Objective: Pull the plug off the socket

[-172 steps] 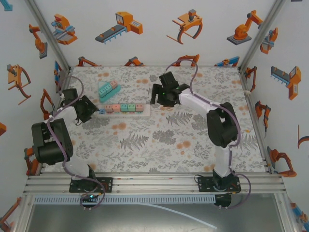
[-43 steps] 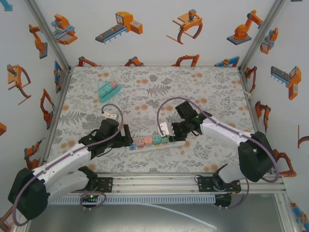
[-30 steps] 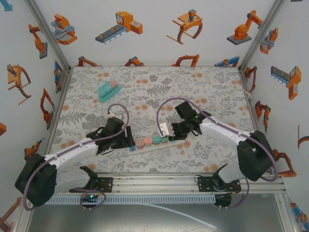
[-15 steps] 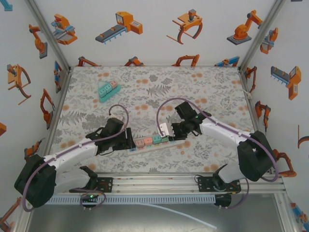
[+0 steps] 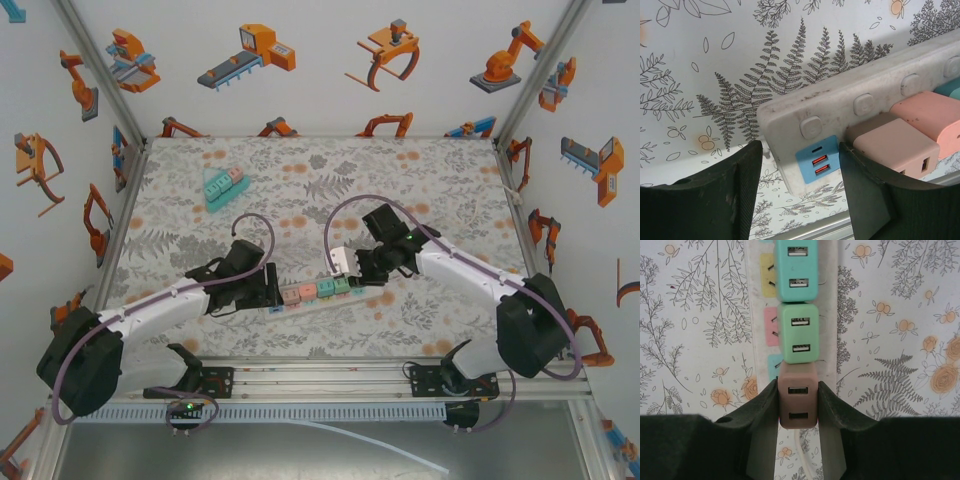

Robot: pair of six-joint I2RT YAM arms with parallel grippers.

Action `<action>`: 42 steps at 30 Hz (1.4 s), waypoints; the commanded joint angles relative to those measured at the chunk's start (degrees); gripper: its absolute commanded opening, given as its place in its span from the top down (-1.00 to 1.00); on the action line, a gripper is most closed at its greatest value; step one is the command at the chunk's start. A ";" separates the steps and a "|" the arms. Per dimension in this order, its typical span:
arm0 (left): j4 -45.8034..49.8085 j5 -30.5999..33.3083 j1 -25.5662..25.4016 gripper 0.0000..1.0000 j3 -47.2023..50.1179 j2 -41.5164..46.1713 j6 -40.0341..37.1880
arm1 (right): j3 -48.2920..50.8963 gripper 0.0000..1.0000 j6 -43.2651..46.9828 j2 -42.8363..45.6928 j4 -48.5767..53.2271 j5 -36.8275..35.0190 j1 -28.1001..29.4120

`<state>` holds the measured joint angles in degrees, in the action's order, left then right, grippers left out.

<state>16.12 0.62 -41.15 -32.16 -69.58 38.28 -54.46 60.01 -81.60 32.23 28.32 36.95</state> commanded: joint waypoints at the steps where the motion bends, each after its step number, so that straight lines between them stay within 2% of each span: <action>1: 6.50 6.41 -1.13 -0.19 2.97 -4.28 -0.67 | -3.10 0.86 -1.39 0.79 -0.79 2.55 0.58; 7: 7.12 7.67 -1.24 -0.21 1.70 -1.51 -0.71 | -3.18 0.90 -2.29 3.24 0.31 2.04 0.58; 11: 7.66 9.78 -1.07 -0.28 -0.83 0.67 -1.40 | -2.25 0.97 -8.86 8.13 -1.76 0.86 0.56; 13: 7.53 11.25 -0.89 -0.32 -2.13 1.79 -2.20 | 0.00 0.98 -16.21 12.02 -6.22 -0.75 0.58; 17: 7.13 12.77 -0.52 -0.38 -5.51 3.64 -4.66 | 6.73 1.00 -39.48 21.36 -18.77 -7.01 0.50; 21: 6.27 11.33 -0.59 -0.40 -8.40 6.17 -8.32 | 7.90 1.00 -60.17 27.90 -18.26 -17.48 0.49; 23: 3.84 7.57 -0.65 -0.40 -8.40 8.64 -10.62 | 7.32 1.00 -69.14 30.04 -14.90 -21.40 0.28; 27: -2.68 -1.63 -1.12 -0.54 -6.52 14.16 -13.99 | 5.50 1.00 -79.99 31.86 -7.56 -21.03 -1.00; 33: -10.62 -17.83 -3.27 -0.78 -3.98 19.78 -17.37 | 6.44 1.00 -91.75 31.53 -0.31 -11.35 -8.97; 37: -13.02 -26.90 -3.83 -0.91 -3.69 19.33 -17.12 | 11.58 1.00 -96.36 31.81 -0.34 -4.58 -13.91; 42: -16.26 -32.60 -4.48 -0.99 -2.67 17.68 -16.40 | 21.49 1.00 -101.75 32.45 -9.73 -0.19 -14.27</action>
<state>3.42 -24.93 -45.15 -35.75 -51.35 23.03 -36.91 -35.51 -49.98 27.22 23.03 22.90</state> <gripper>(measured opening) 0.991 0.339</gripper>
